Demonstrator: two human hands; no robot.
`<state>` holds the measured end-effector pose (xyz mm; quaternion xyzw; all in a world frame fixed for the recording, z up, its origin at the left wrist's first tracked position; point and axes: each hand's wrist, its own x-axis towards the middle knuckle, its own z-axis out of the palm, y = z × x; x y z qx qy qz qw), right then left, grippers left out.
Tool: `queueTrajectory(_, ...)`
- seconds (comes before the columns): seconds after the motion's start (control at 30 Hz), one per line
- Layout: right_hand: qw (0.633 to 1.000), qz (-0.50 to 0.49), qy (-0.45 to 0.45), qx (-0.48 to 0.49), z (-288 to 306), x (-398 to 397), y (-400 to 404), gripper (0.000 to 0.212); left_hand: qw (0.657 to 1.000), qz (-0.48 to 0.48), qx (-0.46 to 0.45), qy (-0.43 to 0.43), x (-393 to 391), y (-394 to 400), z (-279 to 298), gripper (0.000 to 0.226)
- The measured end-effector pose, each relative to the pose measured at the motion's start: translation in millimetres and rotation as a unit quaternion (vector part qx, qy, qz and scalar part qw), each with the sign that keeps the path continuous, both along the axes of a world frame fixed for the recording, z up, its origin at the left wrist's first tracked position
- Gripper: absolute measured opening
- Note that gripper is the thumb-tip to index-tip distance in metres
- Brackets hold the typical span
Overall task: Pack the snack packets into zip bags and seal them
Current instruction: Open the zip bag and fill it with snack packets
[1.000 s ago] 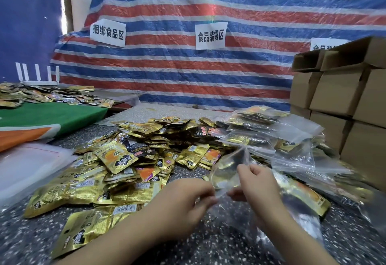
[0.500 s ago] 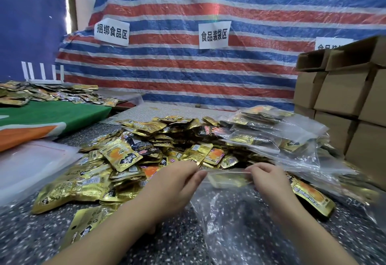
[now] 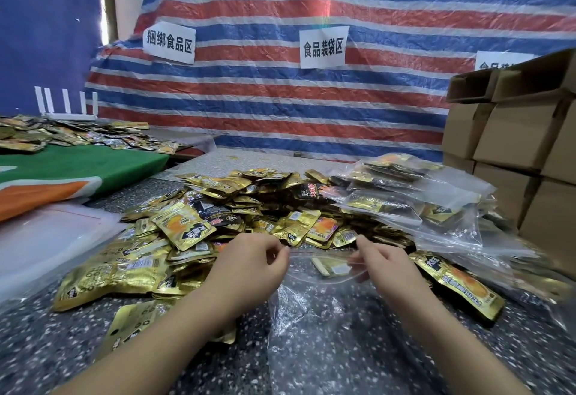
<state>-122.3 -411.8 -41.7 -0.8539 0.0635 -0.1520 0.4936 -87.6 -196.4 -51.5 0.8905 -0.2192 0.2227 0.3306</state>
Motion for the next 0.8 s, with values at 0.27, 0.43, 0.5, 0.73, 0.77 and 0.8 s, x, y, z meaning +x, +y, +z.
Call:
queueTrajectory(0.27,0.932,-0.230,0.003,-0.280,2,7,-60,0.038,1.000,-0.015,0.003,0.024,-1,-1,1,0.039)
queueTrajectory(0.43,0.888,-0.244,0.102,-0.376,-1,10,-69,0.027,0.999,-0.035,-0.004,0.023,-3,0,2,0.030)
queueTrajectory(0.5,0.873,-0.246,0.139,-0.398,-4,12,-71,0.032,0.998,-0.051,-0.002,0.023,-4,0,2,0.030)
queueTrajectory(0.73,0.860,-0.242,0.210,-0.398,-5,11,-72,0.047,0.996,-0.080,0.019,0.015,-5,-2,1,0.030)
queueTrajectory(0.77,0.859,-0.241,0.207,-0.402,-4,10,-71,0.045,0.996,-0.081,0.020,0.015,-5,-1,0,0.029)
queueTrajectory(0.8,0.858,-0.240,0.203,-0.407,-2,9,-70,0.042,0.996,-0.080,0.022,0.015,-5,-1,0,0.028)
